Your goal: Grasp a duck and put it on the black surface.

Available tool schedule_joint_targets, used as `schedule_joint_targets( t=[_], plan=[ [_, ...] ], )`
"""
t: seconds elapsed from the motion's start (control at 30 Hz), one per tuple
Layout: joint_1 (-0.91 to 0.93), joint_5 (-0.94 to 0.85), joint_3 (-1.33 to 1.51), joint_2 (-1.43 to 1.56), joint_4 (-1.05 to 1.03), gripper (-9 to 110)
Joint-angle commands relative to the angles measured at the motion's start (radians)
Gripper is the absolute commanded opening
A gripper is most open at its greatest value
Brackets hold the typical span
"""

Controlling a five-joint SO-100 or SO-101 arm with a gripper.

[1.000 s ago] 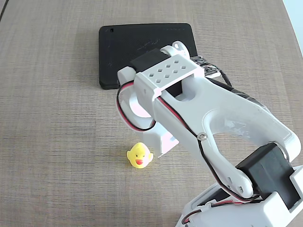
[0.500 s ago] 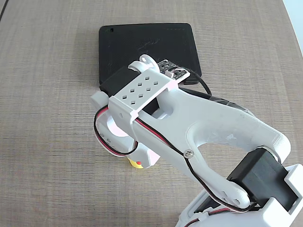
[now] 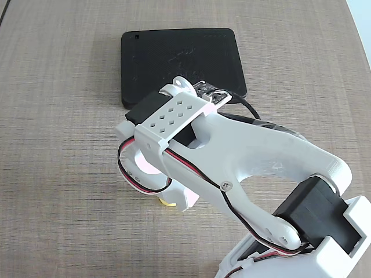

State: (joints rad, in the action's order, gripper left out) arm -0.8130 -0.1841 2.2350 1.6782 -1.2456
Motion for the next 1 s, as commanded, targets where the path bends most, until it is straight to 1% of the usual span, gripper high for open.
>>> schedule_joint_targets(
  t=[0.0, 0.27, 0.5, 0.6, 0.97],
  plan=[
    [0.008, -0.006, 0.011, -0.006, 0.049, 24],
    [0.021, -0.015, 0.026, 0.003, 0.118, 22],
    [0.101, -0.021, 0.029, 0.005, 0.143, 10],
    [0.103, -0.021, 0.025, 0.005, 0.146, 7],
    [0.104, -0.021, 0.014, 0.04, 0.133, 7]
  ],
)
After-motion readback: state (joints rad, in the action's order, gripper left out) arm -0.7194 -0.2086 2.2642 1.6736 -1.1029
